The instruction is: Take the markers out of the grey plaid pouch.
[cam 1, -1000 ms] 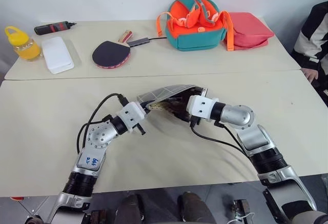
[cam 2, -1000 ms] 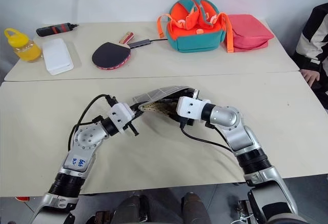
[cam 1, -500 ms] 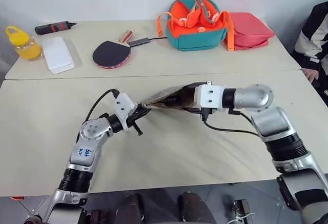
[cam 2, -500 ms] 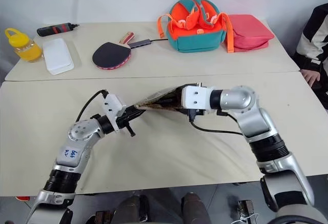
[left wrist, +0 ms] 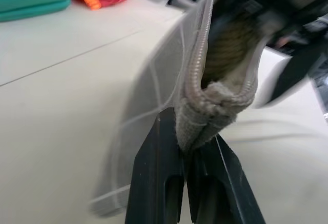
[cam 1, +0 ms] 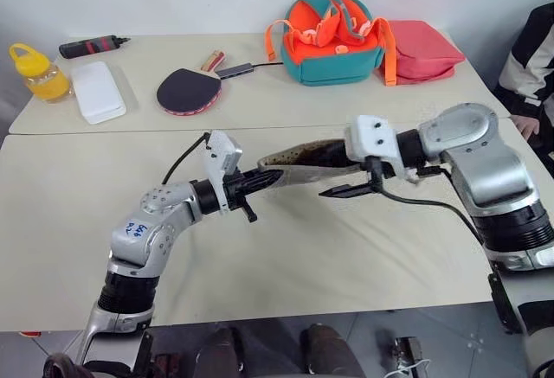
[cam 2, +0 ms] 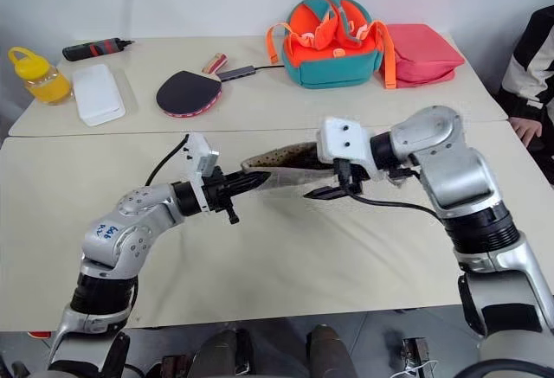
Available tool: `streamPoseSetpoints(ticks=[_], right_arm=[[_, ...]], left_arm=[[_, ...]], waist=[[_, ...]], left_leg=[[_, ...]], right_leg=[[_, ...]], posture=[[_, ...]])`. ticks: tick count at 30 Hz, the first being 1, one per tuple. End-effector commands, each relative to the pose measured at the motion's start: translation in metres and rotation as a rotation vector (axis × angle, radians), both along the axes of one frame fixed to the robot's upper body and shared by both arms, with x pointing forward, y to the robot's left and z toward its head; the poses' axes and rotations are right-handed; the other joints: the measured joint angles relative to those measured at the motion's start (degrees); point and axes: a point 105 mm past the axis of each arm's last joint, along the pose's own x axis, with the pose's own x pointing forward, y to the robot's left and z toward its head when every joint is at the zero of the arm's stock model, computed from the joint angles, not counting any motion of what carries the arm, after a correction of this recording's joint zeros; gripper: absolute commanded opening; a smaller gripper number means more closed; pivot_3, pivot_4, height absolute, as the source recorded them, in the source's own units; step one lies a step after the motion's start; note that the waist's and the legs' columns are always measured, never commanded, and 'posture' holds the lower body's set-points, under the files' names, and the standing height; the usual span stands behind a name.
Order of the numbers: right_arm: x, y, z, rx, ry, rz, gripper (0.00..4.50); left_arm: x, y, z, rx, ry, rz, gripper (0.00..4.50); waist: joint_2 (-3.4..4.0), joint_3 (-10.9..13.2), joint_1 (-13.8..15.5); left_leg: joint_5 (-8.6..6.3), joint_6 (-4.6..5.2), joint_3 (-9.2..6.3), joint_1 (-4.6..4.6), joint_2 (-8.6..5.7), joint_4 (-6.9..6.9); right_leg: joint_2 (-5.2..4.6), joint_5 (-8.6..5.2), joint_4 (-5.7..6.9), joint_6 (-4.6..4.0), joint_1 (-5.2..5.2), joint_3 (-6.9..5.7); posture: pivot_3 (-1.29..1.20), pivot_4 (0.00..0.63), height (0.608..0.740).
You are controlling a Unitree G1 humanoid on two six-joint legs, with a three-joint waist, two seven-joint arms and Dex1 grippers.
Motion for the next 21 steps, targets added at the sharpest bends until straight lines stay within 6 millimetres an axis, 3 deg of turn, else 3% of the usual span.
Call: streamPoseSetpoints(ticks=[1, 6, 10, 13, 14, 17, 21], right_arm=[[-0.013, 0.002, 0.029, 0.104, 0.004, 0.037, 2.72], [-0.022, 0.014, 0.035, 0.207, 0.048, 0.054, 1.05], [0.004, 0.004, 0.027, 0.189, -0.03, -0.072, 1.05], [0.021, -0.001, 0.027, 0.184, -0.114, -0.14, 0.14], [0.025, -0.004, 0.024, 0.144, -0.162, -0.152, 0.03], [0.033, -0.013, 0.005, 0.028, -0.216, -0.162, 0.03], [0.029, -0.021, -0.019, -0.098, -0.208, -0.117, 0.03]], left_arm=[[0.0, -0.006, 0.007, -0.004, -0.055, 0.012, 0.0], [0.001, -0.009, 0.005, -0.004, -0.053, 0.03, 0.0], [-0.002, -0.011, 0.004, -0.002, -0.04, 0.011, 0.0], [-0.002, -0.01, 0.003, 0.011, -0.037, 0.012, 0.0], [-0.002, -0.01, 0.003, 0.017, -0.036, 0.013, 0.0], [-0.003, -0.009, 0.004, 0.038, -0.029, 0.011, 0.0], [-0.003, -0.011, 0.008, 0.04, -0.007, 0.013, 0.0]], waist=[[0.0, 0.0, -0.05], [0.0, 0.0, -0.1], [0.0, 0.0, 0.09], [-0.01, 0.0, 0.08], [-0.01, 0.0, 0.08], [-0.01, 0.0, -0.04], [-0.01, 0.0, -0.01]], left_leg=[[0.0, 0.0, 0.0, 0.0, 0.01, 0.0], [0.0, 0.0, 0.0, 0.0, 0.01, -0.04], [-0.01, 0.0, 0.0, -0.01, -0.01, -0.03], [-0.01, 0.01, 0.02, -0.01, -0.03, -0.04], [-0.01, 0.01, 0.02, -0.01, -0.03, -0.04], [-0.01, 0.01, 0.02, 0.0, -0.03, -0.06], [-0.02, 0.0, 0.03, -0.01, -0.02, -0.09]], right_leg=[[0.01, 0.0, -0.02, 0.0, 0.01, 0.0], [0.03, 0.0, -0.06, 0.0, 0.0, 0.04], [0.0, 0.0, -0.13, 0.0, 0.02, 0.02], [-0.01, 0.0, -0.2, 0.0, 0.06, 0.03], [0.0, 0.0, -0.19, 0.0, 0.05, 0.03], [0.01, 0.0, -0.22, 0.0, 0.04, 0.02], [0.01, 0.0, -0.25, 0.0, 0.04, 0.01]], posture=[[0.0, 0.15, 0.74], [0.0, 0.15, 0.74], [0.0, 0.15, 0.74], [0.0, 0.15, 0.74], [0.0, 0.15, 0.74], [0.0, 0.15, 0.74], [0.0, 0.15, 0.74]])
